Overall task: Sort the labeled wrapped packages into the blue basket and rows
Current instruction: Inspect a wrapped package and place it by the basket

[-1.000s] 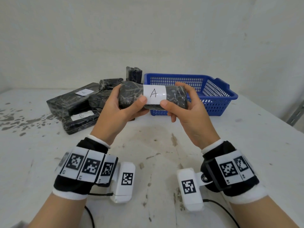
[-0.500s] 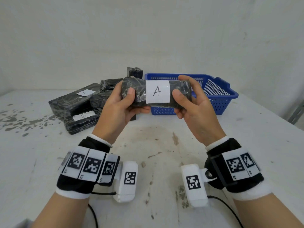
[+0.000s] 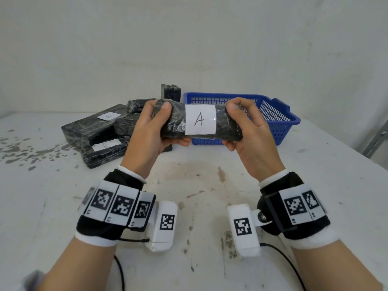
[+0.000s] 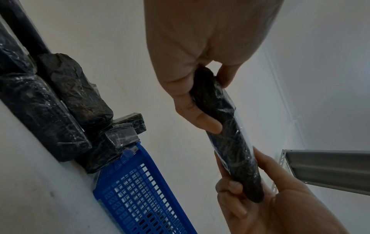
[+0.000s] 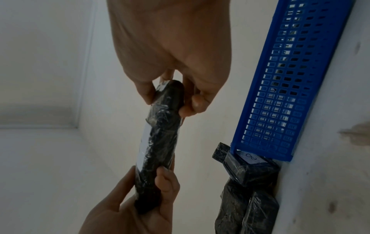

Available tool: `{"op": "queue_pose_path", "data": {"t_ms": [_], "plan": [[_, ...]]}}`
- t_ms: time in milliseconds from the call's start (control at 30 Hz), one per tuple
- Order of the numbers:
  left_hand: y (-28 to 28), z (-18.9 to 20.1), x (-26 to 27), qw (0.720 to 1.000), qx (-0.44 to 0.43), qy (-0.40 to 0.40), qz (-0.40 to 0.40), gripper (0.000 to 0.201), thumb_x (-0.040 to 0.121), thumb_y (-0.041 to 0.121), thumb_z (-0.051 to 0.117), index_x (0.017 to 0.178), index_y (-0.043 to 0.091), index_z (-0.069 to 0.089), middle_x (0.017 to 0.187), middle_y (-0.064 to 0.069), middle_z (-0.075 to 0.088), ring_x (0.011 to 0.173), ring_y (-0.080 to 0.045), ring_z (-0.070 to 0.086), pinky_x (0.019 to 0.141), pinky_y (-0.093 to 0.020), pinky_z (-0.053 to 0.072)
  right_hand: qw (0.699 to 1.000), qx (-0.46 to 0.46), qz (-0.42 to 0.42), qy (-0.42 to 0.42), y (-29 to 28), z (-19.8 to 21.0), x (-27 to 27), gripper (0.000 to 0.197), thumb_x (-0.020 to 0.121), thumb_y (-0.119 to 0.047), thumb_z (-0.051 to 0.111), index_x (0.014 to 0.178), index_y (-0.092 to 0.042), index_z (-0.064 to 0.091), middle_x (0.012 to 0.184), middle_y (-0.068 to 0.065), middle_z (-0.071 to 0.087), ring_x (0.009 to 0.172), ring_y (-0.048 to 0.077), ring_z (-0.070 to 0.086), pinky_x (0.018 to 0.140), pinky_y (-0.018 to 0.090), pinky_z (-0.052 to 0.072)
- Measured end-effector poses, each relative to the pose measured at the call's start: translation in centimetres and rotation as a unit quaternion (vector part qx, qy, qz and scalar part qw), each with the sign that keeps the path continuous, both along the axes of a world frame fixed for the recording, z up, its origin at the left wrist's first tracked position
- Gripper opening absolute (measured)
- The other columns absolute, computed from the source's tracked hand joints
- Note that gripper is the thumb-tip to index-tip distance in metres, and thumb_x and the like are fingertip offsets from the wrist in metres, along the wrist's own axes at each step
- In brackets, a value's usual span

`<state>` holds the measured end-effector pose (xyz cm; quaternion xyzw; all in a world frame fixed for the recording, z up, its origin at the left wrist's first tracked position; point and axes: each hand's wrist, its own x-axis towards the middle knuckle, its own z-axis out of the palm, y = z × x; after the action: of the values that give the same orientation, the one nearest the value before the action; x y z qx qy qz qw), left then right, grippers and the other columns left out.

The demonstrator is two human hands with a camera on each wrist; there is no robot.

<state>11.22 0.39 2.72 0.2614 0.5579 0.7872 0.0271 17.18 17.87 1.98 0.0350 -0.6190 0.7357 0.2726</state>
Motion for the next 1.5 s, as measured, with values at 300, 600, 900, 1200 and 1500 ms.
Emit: {"op": "queue_pose_path", "data": {"t_ms": [300,600,900,1200,1500], "plan": [[0.1,-0.2,0.5,0.995,-0.073,0.038,0.059,0.038,0.082,0.025,0.075,0.109,0.021,0.05,0.094,0.003,0.073,0.078,-0.024,0.072,0.079,-0.054,0.057,0.999,0.048,-0.011,0.009,-0.6,-0.4,0.1,0.028,0.09,-0.018,0.07,0.114,-0.025,0.055,0.099,-0.002,0.068,0.073,0.008,0.062,0.052,0.019,0.045],[0.7,-0.6,0.9,0.996,-0.036,0.063,0.048,0.039,0.079,0.017,0.074,0.109,0.022,0.049,0.109,-0.004,0.064,0.098,-0.02,0.07,0.072,-0.034,0.06,0.995,0.087,-0.034,0.022,-1.0,-0.5,0.2,0.044,0.085,-0.018,0.079,0.12,-0.025,0.052,0.111,0.003,0.06,0.076,0.004,0.06,0.061,0.014,0.049],[1.1,-0.5,1.1,0.994,-0.03,0.08,0.067,0.031,0.085,0.015,0.07,0.105,0.024,0.048,0.099,0.002,0.064,0.089,-0.018,0.072,0.064,-0.032,0.06,0.995,0.075,-0.051,0.046,-1.4,-0.4,0.2,0.033,0.089,-0.018,0.075,0.113,-0.025,0.055,0.101,0.002,0.059,0.074,0.008,0.058,0.06,0.014,0.047],[0.6,0.1,0.7,0.997,-0.008,0.046,0.062,0.015,0.098,0.031,0.053,0.099,0.017,0.057,0.093,0.003,0.072,0.093,-0.019,0.07,0.086,-0.053,0.056,0.998,0.06,-0.029,0.02,-0.9,0.0,0.4,0.024,0.099,-0.03,0.058,0.123,-0.035,0.058,0.116,0.003,0.067,0.079,0.013,0.064,0.053,0.023,0.047],[0.2,0.1,0.3,0.998,0.025,0.042,0.025,0.011,0.102,0.02,0.043,0.097,0.015,0.052,0.087,0.008,0.065,0.083,-0.005,0.064,0.071,-0.025,0.053,0.997,0.074,-0.03,-0.006,-0.8,0.1,0.4,0.019,0.098,-0.036,0.056,0.109,-0.029,0.07,0.097,-0.001,0.066,0.063,0.013,0.051,0.053,0.026,0.042]]}}
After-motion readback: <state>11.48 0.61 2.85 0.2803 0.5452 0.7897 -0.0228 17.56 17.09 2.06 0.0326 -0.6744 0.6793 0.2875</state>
